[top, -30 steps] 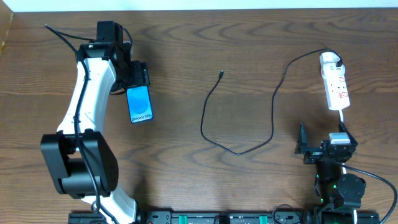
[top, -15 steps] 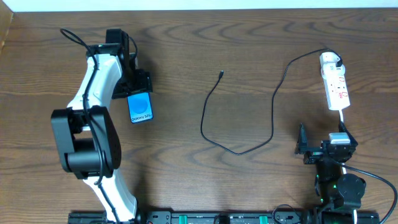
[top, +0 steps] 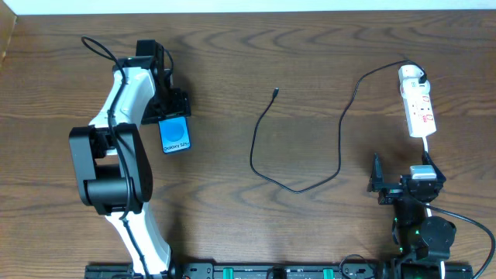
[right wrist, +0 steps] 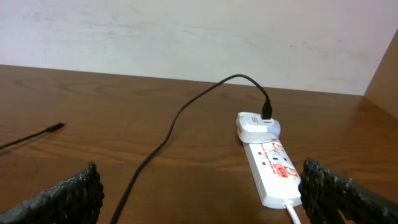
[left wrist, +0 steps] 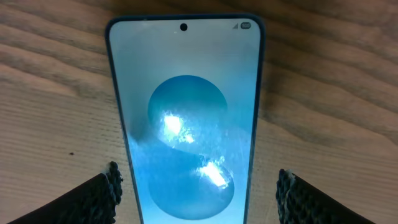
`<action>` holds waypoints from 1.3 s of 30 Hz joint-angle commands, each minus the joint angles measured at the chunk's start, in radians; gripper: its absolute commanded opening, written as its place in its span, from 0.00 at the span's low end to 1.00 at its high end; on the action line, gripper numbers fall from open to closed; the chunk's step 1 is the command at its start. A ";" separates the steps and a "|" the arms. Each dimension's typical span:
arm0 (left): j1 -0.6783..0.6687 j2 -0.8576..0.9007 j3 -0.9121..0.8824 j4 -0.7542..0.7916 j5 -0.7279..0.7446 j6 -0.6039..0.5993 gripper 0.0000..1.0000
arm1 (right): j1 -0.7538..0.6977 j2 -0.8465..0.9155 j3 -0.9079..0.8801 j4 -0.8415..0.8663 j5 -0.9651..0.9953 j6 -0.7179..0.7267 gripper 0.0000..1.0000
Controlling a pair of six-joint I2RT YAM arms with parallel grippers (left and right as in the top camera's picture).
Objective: Plug charger to phone and switch on socket
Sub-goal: 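Lower the left gripper and grasp the phone's bottom edge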
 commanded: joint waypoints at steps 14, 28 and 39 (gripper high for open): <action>0.007 0.030 -0.016 0.022 -0.020 0.030 0.81 | 0.006 -0.006 -0.002 -0.005 0.005 0.012 0.99; 0.007 0.031 -0.127 0.134 -0.020 0.033 0.81 | 0.006 -0.006 -0.002 -0.005 0.005 0.012 0.99; 0.007 0.031 -0.145 0.142 -0.020 0.033 0.81 | 0.006 -0.006 -0.002 -0.005 0.005 0.012 0.99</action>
